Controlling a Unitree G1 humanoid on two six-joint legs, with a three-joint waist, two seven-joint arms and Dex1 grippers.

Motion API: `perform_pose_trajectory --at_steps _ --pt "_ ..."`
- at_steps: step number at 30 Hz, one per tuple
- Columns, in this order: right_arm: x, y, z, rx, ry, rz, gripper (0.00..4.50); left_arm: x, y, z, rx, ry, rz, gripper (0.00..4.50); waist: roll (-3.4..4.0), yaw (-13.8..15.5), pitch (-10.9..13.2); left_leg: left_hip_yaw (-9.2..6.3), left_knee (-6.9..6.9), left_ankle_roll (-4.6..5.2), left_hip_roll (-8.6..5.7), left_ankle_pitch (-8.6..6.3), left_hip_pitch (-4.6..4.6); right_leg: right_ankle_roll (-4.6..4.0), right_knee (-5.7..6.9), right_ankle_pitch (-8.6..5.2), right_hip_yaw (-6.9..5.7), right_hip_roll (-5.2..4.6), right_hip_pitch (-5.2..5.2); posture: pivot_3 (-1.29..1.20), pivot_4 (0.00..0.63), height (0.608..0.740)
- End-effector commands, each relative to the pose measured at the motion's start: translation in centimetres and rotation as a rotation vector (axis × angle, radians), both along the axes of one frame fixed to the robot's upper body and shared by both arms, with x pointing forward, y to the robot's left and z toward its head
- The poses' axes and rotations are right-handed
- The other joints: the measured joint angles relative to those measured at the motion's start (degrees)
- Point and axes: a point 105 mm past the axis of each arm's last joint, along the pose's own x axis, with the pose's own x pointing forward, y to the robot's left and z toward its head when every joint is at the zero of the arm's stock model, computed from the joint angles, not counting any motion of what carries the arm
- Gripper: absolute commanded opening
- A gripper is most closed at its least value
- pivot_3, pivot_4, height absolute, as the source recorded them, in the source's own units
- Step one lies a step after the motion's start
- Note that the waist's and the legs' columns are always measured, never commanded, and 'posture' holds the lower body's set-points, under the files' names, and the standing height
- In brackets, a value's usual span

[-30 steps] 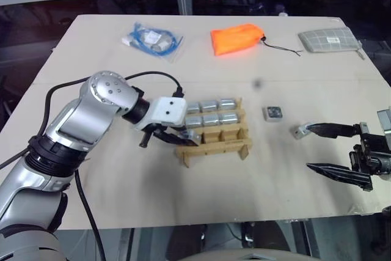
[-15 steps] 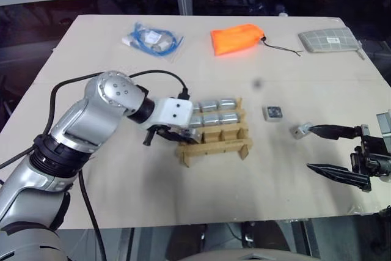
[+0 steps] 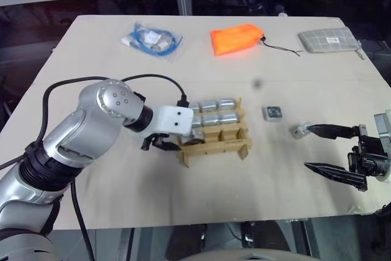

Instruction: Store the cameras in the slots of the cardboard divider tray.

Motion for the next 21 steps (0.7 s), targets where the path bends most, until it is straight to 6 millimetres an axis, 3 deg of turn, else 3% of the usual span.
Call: perform_pose_trajectory --at_steps 1,7,13,16,21 --pt "0.0 0.2 0.4 0.009 -0.035 0.008 4.50 -0.1 -0.2 0.8 -0.004 -0.017 0.008 4.38 0.00 0.0 0.0 0.00 0.00 0.00 0.00 0.00 0.00 0.00 0.00 0.00 0.00 0.00 0.00 0.00 0.150 0.740" --pt "0.0 0.3 0.4 0.013 -0.039 0.006 4.50 0.4 -0.5 1.4 -0.035 -0.048 0.029 4.45 0.00 0.0 0.0 -0.01 0.01 0.00 0.00 0.00 0.00 0.00 0.00 0.00 0.00 0.00 0.00 0.00 0.150 0.740" --pt "0.2 0.3 0.4 0.017 -0.046 0.001 4.50 0.3 -2.3 1.9 -0.141 -0.070 -0.007 4.45 -0.01 0.0 0.0 -0.01 0.02 0.00 0.00 0.00 0.00 0.00 0.00 0.00 0.00 0.00 0.00 0.00 0.150 0.740" --pt "0.2 0.3 0.4 0.019 -0.049 -0.004 4.50 0.2 -3.5 2.2 -0.280 -0.062 0.022 4.45 -0.01 0.0 0.0 -0.02 0.04 0.00 -0.01 0.00 -0.02 0.00 0.00 0.00 0.00 -0.01 0.01 0.00 0.150 0.740" --pt "0.0 0.0 0.2 0.016 -0.045 -0.018 4.50 -0.3 -3.2 3.0 -0.466 -0.032 0.184 4.45 0.00 -0.2 0.0 -0.01 0.02 -0.01 0.03 0.01 0.02 0.00 0.03 0.00 0.04 0.00 0.00 0.00 0.150 0.740"
